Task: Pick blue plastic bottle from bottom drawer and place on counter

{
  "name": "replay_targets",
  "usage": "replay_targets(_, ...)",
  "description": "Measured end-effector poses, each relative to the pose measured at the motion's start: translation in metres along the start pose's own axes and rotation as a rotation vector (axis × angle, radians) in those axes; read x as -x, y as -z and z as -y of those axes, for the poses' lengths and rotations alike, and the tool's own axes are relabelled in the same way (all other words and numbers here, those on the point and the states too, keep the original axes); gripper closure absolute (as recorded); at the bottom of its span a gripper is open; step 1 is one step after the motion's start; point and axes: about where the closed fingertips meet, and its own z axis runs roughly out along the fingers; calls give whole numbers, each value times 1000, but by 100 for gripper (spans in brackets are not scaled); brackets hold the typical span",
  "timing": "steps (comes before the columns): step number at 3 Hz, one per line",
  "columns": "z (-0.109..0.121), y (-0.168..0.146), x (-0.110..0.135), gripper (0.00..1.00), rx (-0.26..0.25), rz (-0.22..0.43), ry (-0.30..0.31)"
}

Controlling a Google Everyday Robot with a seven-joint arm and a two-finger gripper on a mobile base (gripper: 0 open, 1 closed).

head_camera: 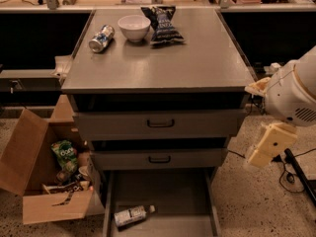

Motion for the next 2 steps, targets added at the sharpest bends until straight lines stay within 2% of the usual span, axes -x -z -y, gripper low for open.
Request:
replay_targets(1, -10, -7, -21, 0, 42, -158, -17)
replay_targets(2, -8, -3, -28, 0, 29, -185, -19)
